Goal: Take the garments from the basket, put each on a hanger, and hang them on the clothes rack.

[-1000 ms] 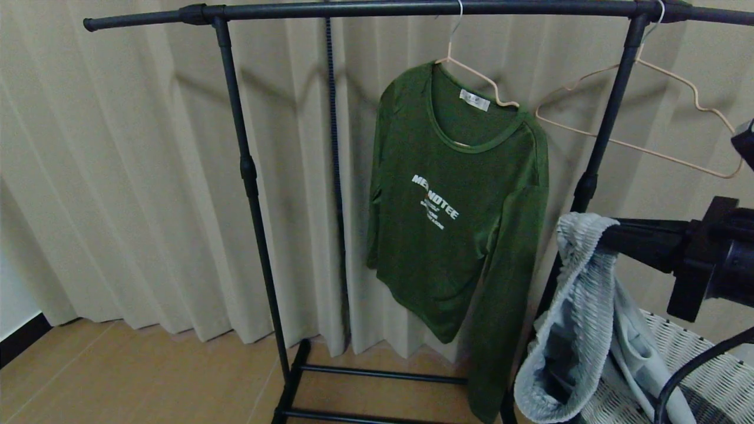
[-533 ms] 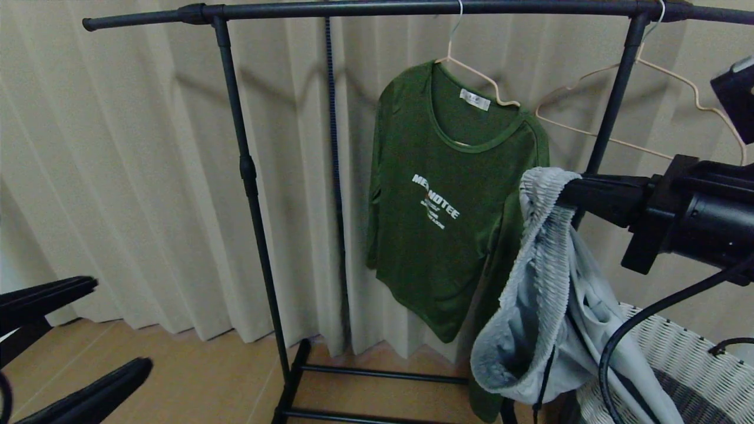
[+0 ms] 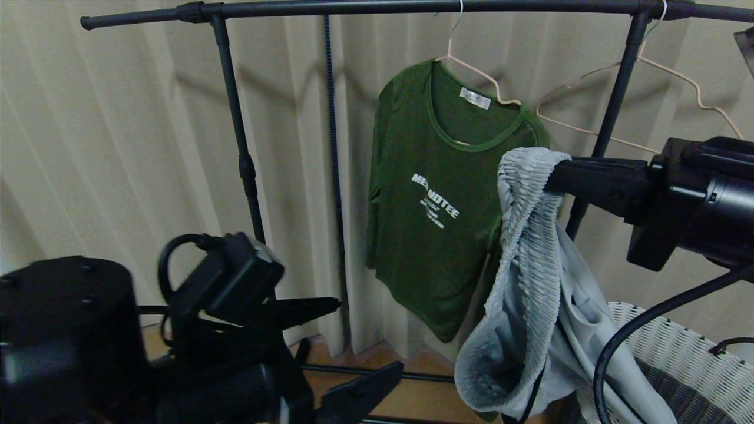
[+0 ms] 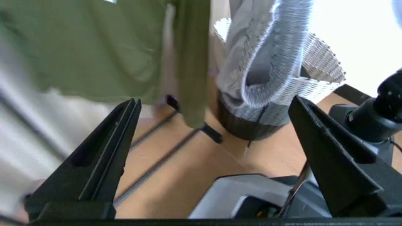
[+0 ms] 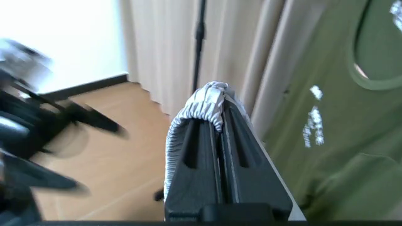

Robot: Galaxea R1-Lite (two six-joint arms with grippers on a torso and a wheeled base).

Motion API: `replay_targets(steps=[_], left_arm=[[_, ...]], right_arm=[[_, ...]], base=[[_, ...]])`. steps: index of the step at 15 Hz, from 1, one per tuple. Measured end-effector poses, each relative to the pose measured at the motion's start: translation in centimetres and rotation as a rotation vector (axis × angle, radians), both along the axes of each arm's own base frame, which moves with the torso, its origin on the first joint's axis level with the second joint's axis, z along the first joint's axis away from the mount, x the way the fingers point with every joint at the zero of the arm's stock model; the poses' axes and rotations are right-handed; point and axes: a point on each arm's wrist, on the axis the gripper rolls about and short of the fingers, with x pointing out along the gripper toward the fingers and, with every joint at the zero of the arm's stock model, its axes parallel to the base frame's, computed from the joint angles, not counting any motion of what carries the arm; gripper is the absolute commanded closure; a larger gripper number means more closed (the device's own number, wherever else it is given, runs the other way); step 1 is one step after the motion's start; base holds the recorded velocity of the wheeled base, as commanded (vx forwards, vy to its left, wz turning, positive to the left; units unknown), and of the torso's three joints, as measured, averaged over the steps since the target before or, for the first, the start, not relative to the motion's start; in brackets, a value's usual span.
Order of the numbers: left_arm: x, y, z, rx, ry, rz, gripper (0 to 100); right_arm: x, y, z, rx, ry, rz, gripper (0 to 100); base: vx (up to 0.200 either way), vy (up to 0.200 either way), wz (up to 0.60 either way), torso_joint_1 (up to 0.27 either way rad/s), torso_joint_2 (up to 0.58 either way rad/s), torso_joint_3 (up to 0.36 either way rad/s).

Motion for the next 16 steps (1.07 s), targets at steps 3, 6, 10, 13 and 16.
replay_targets(steps=[3, 6, 10, 13, 16], left_arm=[[0.8, -3.9, -2.2, 0.016, 0.012, -0.025, 0], [1.8, -6.7, -3.7, 0.055, 0.029, -0.017, 0], [3.1, -9.0, -4.8, 0.082, 0.022, 0.042, 0], [3.6, -9.5, -5.8, 0.117, 0.027, 0.077, 100], [3.8, -9.8, -6.4, 0.130, 0.034, 0.078, 100]], right_arm=[[-0.8, 0.0, 0.4, 0.017, -0.011, 0.027, 100], [-1.3, -0.2, 0.7, 0.028, -0.021, 0.062, 100], [-1.7, -0.2, 1.0, 0.041, -0.037, 0.080, 100], [-1.8, -0.2, 1.2, 0.057, -0.056, 0.083, 100], [-1.9, -0.3, 1.2, 0.058, -0.057, 0.081, 100]], base=[[0.000, 0.000, 0.00, 0.000, 0.00, 0.000], [0.000, 0.000, 0.00, 0.000, 0.00, 0.000], [0.000, 0.000, 0.00, 0.000, 0.00, 0.000], [0.000, 0.000, 0.00, 0.000, 0.00, 0.000], [0.000, 0.000, 0.00, 0.000, 0.00, 0.000]])
